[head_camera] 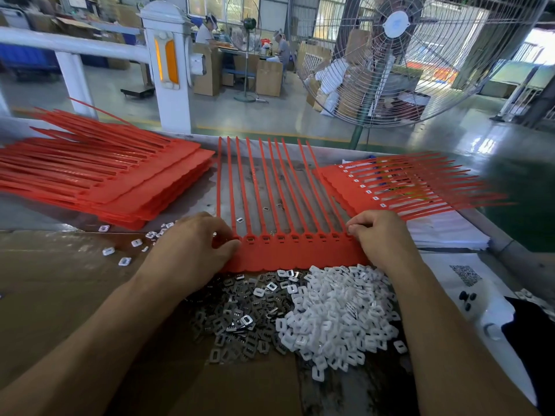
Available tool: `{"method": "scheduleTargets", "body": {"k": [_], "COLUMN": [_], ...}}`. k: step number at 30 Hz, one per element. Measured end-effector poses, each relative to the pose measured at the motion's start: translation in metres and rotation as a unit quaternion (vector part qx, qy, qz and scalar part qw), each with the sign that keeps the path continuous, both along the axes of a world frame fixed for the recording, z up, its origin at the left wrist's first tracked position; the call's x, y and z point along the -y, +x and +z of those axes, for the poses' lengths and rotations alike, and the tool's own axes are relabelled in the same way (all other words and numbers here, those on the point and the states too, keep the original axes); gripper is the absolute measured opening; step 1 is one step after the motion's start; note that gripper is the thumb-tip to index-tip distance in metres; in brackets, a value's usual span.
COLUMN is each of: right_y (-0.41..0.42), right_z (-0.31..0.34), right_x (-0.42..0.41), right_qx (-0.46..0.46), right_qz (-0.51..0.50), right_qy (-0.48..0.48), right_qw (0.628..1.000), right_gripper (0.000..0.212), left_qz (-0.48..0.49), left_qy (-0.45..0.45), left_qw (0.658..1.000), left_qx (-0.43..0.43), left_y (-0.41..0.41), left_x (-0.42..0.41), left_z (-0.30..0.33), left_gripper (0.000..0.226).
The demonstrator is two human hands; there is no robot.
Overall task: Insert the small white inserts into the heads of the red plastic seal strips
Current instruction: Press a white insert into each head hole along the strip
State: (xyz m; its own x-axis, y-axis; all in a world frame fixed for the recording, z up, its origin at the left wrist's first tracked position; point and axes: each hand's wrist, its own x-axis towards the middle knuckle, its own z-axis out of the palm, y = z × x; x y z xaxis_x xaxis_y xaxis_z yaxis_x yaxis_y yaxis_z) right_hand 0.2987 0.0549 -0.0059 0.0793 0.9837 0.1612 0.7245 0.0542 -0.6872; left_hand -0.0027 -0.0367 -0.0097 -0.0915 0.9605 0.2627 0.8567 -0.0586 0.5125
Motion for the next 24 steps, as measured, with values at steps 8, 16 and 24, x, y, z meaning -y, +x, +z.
{"method": "scheduleTargets", "body": {"k": [8, 16, 24], "right_y": [0.0011, -0.0013, -0.0002], "right_z": [0.0009, 0.0024, 0.0024], "right_x": [-0.0004, -0.0008, -0.0008], "right_qx": [0.010, -0.015, -0.042], "right_qz": [0.003, -0.023, -0.043], "right_qy": [-0.008, -0.032, -0.038], "right_qw": [1.000, 0.999, 0.998], "right_gripper": [0.012, 0.009, 0.011], "left_qz": [0.002, 0.003, 0.007], "left_qy": [-0.005, -0.010, -0.009], "left_qw": [1.000, 1.000, 1.000], "left_qx": [-0.008, -0.009, -0.002], "left_y": [0.0006, 0.0003, 0.0016], "left_x": [0.0001, 0.0003, 0.0005], "left_z": [0.0005, 0.0007, 0.0021], "left_gripper": [0.019, 0.021, 0.018]}}
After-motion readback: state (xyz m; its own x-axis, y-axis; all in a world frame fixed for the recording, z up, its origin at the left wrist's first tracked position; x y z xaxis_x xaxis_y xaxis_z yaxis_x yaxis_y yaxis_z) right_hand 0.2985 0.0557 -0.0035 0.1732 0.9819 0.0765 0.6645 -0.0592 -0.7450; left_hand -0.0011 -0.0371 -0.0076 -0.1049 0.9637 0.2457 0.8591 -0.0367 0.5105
